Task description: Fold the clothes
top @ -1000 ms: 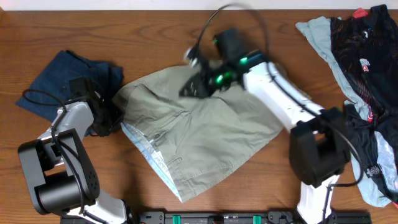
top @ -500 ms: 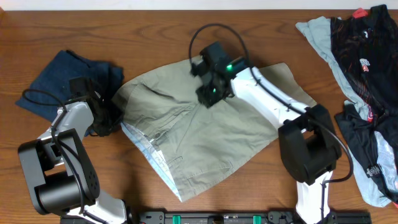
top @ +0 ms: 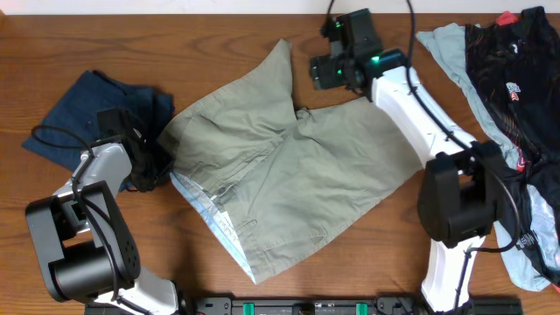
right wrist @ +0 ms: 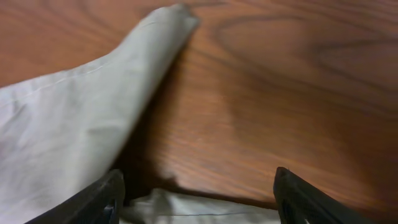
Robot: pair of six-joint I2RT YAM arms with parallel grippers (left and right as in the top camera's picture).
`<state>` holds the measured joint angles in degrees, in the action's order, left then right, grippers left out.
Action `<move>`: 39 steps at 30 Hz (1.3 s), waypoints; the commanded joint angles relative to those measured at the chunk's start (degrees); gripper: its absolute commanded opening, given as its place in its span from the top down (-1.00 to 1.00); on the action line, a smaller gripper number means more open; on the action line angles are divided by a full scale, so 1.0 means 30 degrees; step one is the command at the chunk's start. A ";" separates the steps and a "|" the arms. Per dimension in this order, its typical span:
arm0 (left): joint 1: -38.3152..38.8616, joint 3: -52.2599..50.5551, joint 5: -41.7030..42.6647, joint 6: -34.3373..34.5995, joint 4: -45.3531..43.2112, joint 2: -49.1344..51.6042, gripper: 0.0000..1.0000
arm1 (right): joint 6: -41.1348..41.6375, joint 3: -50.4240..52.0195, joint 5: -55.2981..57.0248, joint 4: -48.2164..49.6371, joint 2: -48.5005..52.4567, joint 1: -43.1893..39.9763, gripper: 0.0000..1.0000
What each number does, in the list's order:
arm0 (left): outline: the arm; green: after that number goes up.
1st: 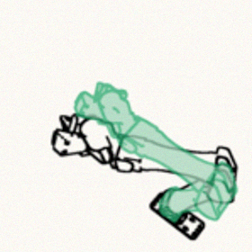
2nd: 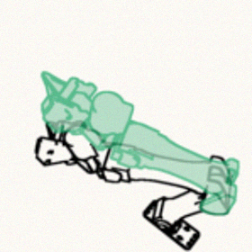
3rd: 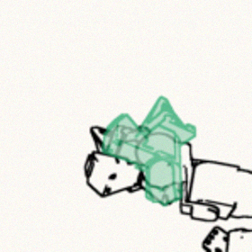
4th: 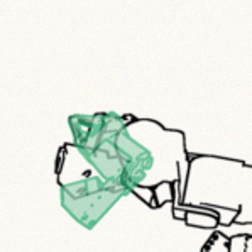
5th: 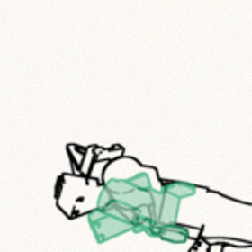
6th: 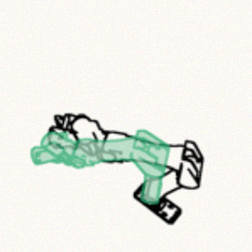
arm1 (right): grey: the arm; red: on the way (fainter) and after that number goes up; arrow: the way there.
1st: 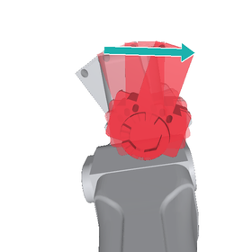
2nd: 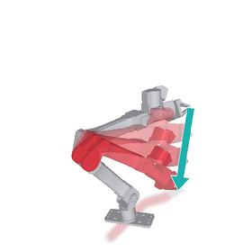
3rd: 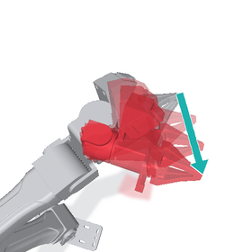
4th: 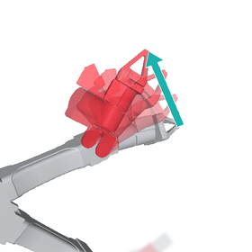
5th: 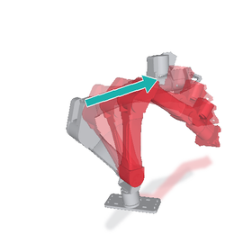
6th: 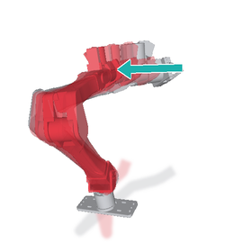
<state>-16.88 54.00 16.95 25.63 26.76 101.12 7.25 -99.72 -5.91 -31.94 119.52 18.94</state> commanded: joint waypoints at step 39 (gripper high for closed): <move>-0.0146 0.0277 -0.0525 -0.0117 0.0204 0.0364 0.86 | 0.2419 -0.0131 -2.0189 1.2990 0.6164 0.4058 -0.67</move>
<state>-16.88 54.06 16.53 25.63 26.87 101.12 15.29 -99.68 -62.61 6.76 137.58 30.15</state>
